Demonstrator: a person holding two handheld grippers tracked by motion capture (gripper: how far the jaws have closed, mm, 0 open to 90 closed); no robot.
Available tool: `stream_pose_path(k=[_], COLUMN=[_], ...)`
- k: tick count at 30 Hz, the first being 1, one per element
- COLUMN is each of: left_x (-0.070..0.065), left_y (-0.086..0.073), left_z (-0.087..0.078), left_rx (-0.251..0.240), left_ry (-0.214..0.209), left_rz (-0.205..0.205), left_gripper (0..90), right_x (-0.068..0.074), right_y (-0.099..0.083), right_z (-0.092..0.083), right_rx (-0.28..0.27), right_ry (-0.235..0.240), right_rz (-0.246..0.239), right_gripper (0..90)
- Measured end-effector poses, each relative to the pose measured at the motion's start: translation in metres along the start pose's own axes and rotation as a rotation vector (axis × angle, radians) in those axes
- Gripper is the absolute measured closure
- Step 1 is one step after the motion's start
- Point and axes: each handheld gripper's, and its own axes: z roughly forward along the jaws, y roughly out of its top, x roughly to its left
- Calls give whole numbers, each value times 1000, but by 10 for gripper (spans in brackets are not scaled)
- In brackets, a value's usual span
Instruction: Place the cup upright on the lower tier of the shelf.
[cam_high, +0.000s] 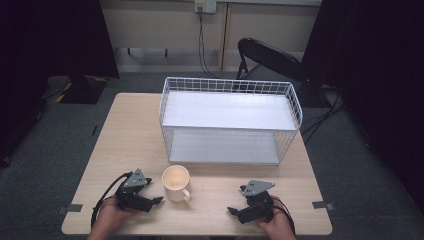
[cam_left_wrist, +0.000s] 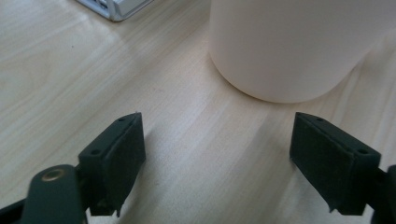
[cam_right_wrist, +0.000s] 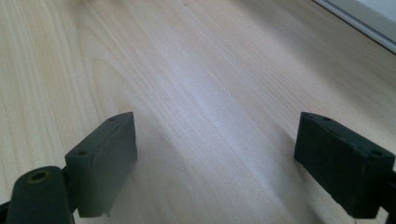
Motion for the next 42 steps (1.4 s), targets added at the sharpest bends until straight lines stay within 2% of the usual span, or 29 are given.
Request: stream_pose_path(k=[1,4,10,13,23,28,36,42], left_x=[0,-2,-5,-6,-8,-7,-6,-5], left_y=[0,2,7,10,20,25,30,35], left_z=[-1,-3,-5,-9,-20,-22,-28,-35], left_rx=[3,27,34,35,-27,-28,-62,-104], left_ry=[-1,1,-17,-18,-31,-37,-21,-25], left_rz=[1,18,23,42,45,4,4,-19], left_gripper=[244,264,262,262,272,256,266,266], right_x=[0,0,0,0,0,0,0,0], right_y=[0,0,0,0,0,0,0,0], right_z=[0,0,0,0,0,0,0,0], right_rx=[0,0,0,0,0,0,0,0], right_ry=[0,0,0,0,0,1,0,0], right_rz=[0,0,0,0,0,0,0,0], right_gripper=[123,123,123,122,123,122,123,122])
